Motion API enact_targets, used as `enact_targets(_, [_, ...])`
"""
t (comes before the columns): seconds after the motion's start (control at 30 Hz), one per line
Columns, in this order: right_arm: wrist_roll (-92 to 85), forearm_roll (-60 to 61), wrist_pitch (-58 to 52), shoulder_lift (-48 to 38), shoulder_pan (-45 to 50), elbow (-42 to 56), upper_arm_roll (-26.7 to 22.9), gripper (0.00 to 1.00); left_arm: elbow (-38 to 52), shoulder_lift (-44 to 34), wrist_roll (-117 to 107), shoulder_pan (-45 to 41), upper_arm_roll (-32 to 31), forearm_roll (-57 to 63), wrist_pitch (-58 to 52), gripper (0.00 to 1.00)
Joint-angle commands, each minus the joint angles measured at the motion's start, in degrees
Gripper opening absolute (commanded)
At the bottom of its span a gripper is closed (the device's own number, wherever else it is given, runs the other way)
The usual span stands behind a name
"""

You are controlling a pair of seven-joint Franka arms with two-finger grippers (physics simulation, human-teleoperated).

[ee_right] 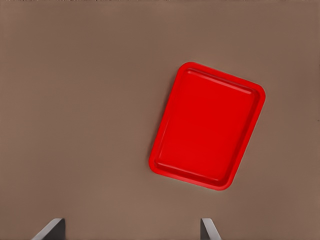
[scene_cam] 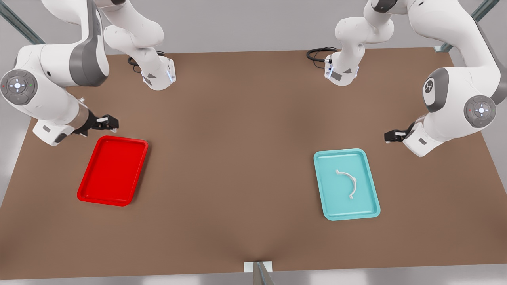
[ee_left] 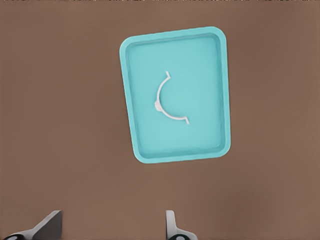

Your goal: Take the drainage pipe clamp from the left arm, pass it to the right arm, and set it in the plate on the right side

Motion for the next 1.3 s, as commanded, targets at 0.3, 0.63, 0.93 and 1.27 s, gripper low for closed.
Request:
enact_targets(0.3, [-1.70,0.59,2.18,-0.06,0.05,-0.05,-0.28,1.00,0.24,21.39,13.51,-0.08,0.88,-1.19,28.00,1.00])
enact_targets(0.63, [-1.70,0.59,2.27,-0.06,-0.12,-0.40,-0.37,1.00,-7.76,25.17,39.36,-1.21,0.70,-1.11,40.75,1.00])
enact_targets(0.93, [-1.70,0.59,2.27,-0.06,-0.12,-0.84,-0.37,1.00,-13.04,26.67,39.01,-2.36,0.44,-4.62,52.53,1.00])
enact_targets(1.27, [-1.78,0.59,2.27,-0.23,-0.47,-1.36,-0.45,1.00,-16.63,28.25,39.10,-2.45,0.70,-5.50,60.08,1.00])
